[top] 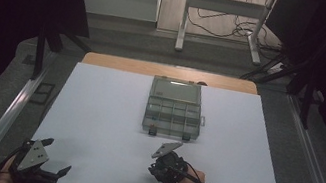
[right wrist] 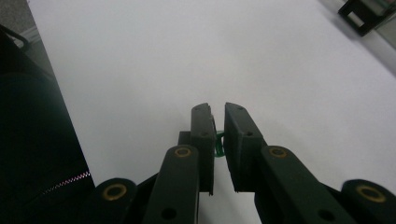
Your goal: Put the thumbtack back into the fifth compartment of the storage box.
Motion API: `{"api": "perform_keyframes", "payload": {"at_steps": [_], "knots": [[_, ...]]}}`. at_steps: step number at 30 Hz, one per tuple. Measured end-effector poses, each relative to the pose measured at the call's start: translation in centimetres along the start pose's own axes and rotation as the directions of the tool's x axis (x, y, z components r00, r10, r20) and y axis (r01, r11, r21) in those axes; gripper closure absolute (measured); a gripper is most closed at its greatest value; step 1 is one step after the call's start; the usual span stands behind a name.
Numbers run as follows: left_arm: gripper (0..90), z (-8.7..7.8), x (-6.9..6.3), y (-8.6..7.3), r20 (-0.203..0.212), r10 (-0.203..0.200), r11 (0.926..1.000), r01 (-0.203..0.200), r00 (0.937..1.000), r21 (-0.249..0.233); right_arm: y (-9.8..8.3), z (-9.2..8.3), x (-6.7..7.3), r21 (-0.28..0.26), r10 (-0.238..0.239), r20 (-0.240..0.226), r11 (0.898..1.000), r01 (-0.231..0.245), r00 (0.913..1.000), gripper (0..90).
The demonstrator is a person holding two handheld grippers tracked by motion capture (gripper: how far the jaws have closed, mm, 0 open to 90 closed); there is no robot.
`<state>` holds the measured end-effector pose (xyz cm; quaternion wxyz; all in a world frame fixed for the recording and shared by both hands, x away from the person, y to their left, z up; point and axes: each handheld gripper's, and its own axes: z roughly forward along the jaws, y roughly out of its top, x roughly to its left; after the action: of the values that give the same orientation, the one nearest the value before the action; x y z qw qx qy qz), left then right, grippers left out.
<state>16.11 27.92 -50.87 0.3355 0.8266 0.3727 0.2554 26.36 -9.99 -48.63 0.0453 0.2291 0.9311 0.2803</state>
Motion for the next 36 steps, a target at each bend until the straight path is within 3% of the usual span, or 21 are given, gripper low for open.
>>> {"api": "perform_keyframes", "payload": {"at_steps": [19,36], "knots": [[1.6,0.0,0.0,0.0,0.001,0.005,1.0000,-0.005,1.0000,0.007,1.0,-0.6,-1.5,-0.050,0.031,0.015,0.998,-0.030,0.9994,82.3],[1.6,0.1,0.0,0.0,0.001,0.003,1.0000,-0.003,1.0000,0.006,3.1,-0.3,-2.9,-0.080,0.050,0.018,0.996,-0.049,0.9986,82.3]]}}
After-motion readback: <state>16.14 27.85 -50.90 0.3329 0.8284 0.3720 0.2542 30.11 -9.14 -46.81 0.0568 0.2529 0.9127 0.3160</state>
